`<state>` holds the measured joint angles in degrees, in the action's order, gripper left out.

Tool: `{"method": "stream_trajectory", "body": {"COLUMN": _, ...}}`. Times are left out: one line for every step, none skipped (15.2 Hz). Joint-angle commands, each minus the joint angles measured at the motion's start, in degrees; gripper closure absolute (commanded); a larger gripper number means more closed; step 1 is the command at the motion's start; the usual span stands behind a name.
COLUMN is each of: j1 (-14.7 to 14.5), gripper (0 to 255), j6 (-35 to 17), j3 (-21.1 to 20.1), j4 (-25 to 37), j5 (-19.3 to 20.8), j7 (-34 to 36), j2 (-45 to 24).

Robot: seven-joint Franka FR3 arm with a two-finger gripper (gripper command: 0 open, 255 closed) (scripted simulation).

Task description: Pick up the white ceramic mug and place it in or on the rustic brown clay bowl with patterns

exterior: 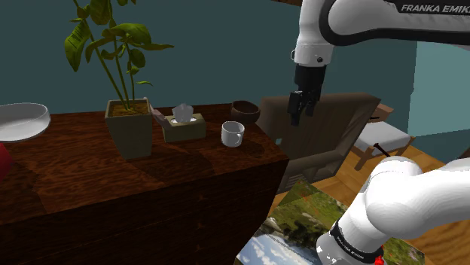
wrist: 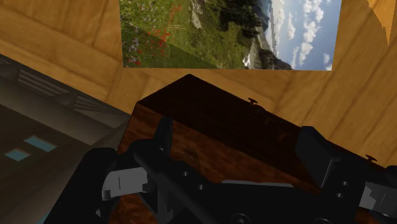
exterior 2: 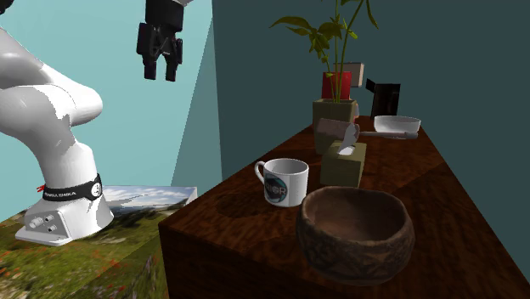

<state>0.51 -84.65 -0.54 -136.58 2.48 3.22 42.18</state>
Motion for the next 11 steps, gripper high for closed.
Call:
{"method": "stream_trajectory", "body": {"j1": 0.0, "gripper": 0, "j6": 0.0, "j3": 0.0, "j4": 0.0, "j5": 0.0, "j7": 0.0, "j2": 0.0}}
{"method": "stream_trajectory", "body": {"j1": 0.17, "gripper": 0, "j6": -2.04, "j3": 0.52, "j4": -0.26, "j5": 0.2, "j7": -0.43, "j2": -1.39}}
{"method": "stream_trajectory", "body": {"j1": 0.32, "gripper": 0, "j6": -4.07, "j3": 1.03, "j4": -0.44, "j5": 0.38, "j7": -0.86, "j2": -2.85}}
{"method": "stream_trajectory", "body": {"j1": 0.46, "gripper": 0, "j6": -6.07, "j3": 1.54, "j4": -0.53, "j5": 0.54, "j7": -1.29, "j2": -4.37}}
{"method": "stream_trajectory", "body": {"j1": 0.6, "gripper": 0, "j6": -8.05, "j3": 2.05, "j4": -0.54, "j5": 0.66, "j7": -1.73, "j2": -5.95}}
{"method": "stream_trajectory", "body": {"j1": 0.73, "gripper": 0, "j6": -10.01, "j3": 2.54, "j4": -0.46, "j5": 0.75, "j7": -2.17, "j2": -7.59}}
{"method": "stream_trajectory", "body": {"j1": 0.85, "gripper": 0, "j6": -11.93, "j3": 3.04, "j4": -0.31, "j5": 0.81, "j7": -2.61, "j2": -9.28}}
{"method": "stream_trajectory", "body": {"j1": 0.96, "gripper": 0, "j6": -13.81, "j3": 3.52, "j4": -0.07, "j5": 0.83, "j7": -3.07, "j2": -11.03}}
{"method": "stream_trajectory", "body": {"j1": 1.06, "gripper": 0, "j6": -15.65, "j3": 3.99, "j4": 0.26, "j5": 0.82, "j7": -3.53, "j2": -12.81}}
{"method": "stream_trajectory", "body": {"j1": 1.15, "gripper": 0, "j6": -17.45, "j3": 4.46, "j4": 0.67, "j5": 0.77, "j7": -4.01, "j2": -14.64}}
{"method": "stream_trajectory", "body": {"j1": 1.23, "gripper": 0, "j6": -19.21, "j3": 4.92, "j4": 1.15, "j5": 0.68, "j7": -4.5, "j2": -16.51}}
